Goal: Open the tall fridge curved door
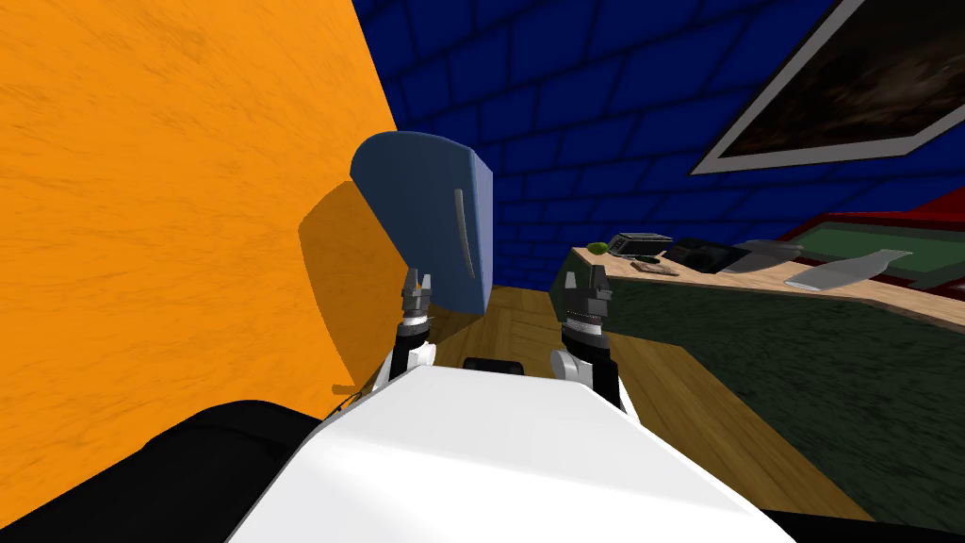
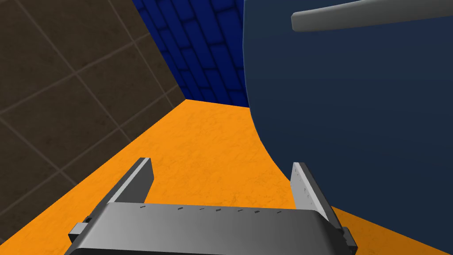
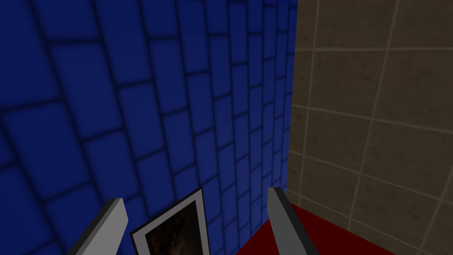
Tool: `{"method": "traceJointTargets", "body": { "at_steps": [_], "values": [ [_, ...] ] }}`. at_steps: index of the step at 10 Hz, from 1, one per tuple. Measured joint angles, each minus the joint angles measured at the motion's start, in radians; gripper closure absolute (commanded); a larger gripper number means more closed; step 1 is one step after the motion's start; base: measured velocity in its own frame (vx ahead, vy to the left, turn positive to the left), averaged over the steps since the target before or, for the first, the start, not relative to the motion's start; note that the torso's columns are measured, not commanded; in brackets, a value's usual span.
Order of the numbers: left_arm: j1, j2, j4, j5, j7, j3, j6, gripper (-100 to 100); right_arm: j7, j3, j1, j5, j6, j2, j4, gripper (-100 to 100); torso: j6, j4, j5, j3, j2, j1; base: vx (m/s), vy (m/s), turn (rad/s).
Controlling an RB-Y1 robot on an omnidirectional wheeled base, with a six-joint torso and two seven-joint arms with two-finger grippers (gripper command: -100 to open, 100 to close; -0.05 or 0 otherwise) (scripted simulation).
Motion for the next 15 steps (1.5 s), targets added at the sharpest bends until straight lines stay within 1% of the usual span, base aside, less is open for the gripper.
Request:
{"method": "traceJointTargets", "body": {
  "at_steps": [1, 2, 9, 10, 11, 12, 14, 15],
  "values": [
    [0.0, 0.0, 0.0, 0.0, 0.0, 0.0, 0.0, 0, 0.0, 0.0, 0.0, 0.0, 0.0, 0.0, 0.0, 0, 0.0, 0.041, 0.0, -0.082, 0.04, 0.0, 0.0, 0.0, 0.0],
    [0.0, 0.0, 0.0, 0.0, 0.0, 0.0, 0.0, 0, 0.0, 0.0, 0.0, 0.0, 0.0, 0.0, 0.0, 0, 0.0, 0.105, 0.0, -0.209, 0.104, 0.0, 0.0, 0.0, 0.0],
    [0.0, 0.0, 0.0, 0.0, 0.0, 0.0, 0.0, 0, 0.0, 0.0, 0.0, 0.0, 0.0, 0.0, 0.0, 0, 0.0, 0.617, 0.0, -1.234, 0.618, 0.0, 0.0, 0.0, 0.0],
    [0.0, 0.0, 0.0, 0.0, 0.0, 0.0, 0.0, -100, 0.0, 0.0, 0.0, 0.0, 0.0, 0.0, 0.0, 0, 0.0, 0.691, 0.0, -1.382, 0.691, 0.0, 0.024, -0.009, -0.006],
    [-0.001, 0.016, 0.002, -0.001, -0.001, 0.002, 0.003, -100, 0.0, 0.0, 0.0, 0.0, 0.0, 0.0, 0.0, 0, 0.0, 0.724, 0.0, -1.451, 0.724, 0.0, 0.053, -0.014, -0.009],
    [-0.001, 0.036, 0.005, -0.004, -0.003, 0.004, 0.01, -100, 0.0, 0.0, 0.0, 0.0, 0.0, 0.0, 0.0, 0, 0.0, 0.733, 0.0, -1.472, 0.732, 0.0, 0.066, -0.024, -0.013],
    [-0.009, 0.078, 0.022, -0.012, -0.01, 0.015, 0.031, -100, 0.0, 0.0, 0.0, 0.0, 0.0, 0.0, 0.0, 0, 0.0, 0.737, 0.0, -1.478, 0.735, -0.001, 0.11, -0.036, -0.02],
    [-0.012, 0.093, 0.03, -0.02, -0.016, 0.019, 0.047, -100, 0.0, 0.0, 0.0, 0.0, 0.0, 0.0, 0.0, 0, 0.0, 0.737, 0.0, -1.477, 0.736, -0.001, 0.116, -0.04, -0.017]
  ]
}}
